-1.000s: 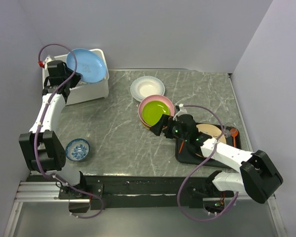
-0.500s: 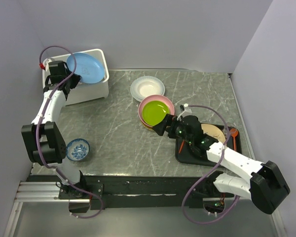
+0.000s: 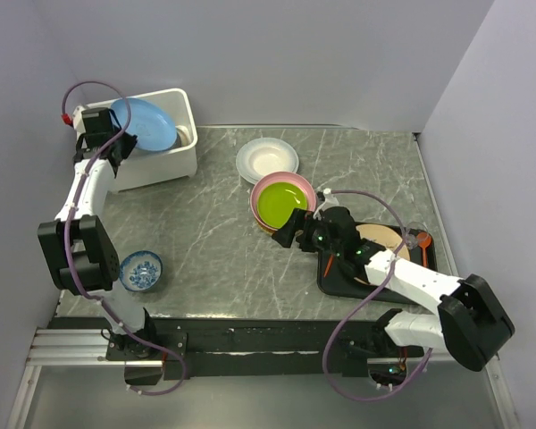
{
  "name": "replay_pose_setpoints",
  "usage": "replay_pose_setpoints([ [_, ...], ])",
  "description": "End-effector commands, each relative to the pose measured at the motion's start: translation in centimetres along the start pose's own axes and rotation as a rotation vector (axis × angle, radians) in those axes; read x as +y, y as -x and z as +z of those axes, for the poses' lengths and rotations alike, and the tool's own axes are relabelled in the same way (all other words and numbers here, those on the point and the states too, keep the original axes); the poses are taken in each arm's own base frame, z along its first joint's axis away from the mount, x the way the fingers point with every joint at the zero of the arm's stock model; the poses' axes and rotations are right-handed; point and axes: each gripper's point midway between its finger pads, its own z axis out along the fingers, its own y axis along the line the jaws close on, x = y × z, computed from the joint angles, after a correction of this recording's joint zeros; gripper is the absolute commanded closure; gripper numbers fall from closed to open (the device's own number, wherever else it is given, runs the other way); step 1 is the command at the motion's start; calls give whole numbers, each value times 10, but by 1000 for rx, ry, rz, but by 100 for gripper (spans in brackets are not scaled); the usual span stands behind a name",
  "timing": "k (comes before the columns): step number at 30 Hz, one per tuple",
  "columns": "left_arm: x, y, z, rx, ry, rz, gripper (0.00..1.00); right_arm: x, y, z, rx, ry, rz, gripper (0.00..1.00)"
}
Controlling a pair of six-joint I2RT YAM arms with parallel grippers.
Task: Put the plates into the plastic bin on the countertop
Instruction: Place the plate in the plastic bin.
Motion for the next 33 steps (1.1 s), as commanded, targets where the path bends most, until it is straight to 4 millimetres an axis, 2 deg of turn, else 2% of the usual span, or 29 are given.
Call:
replay_pose_setpoints([
  [1, -2, 31, 4, -91, 26, 37, 99, 32, 22, 4, -42, 103, -29, 0],
  [10, 16, 40, 34, -66, 21, -21, 99, 32, 24, 8, -28, 87, -36, 0],
  [15, 17, 41, 46, -36, -16, -48, 99, 32, 25, 8, -26, 73, -31, 0],
  [21, 17, 46, 50, -31, -41, -65, 99, 28, 24, 4, -28, 54, -30, 0],
  [33, 20, 32, 64, 31, -68, -45, 99, 29, 26, 5, -26, 50, -36, 0],
])
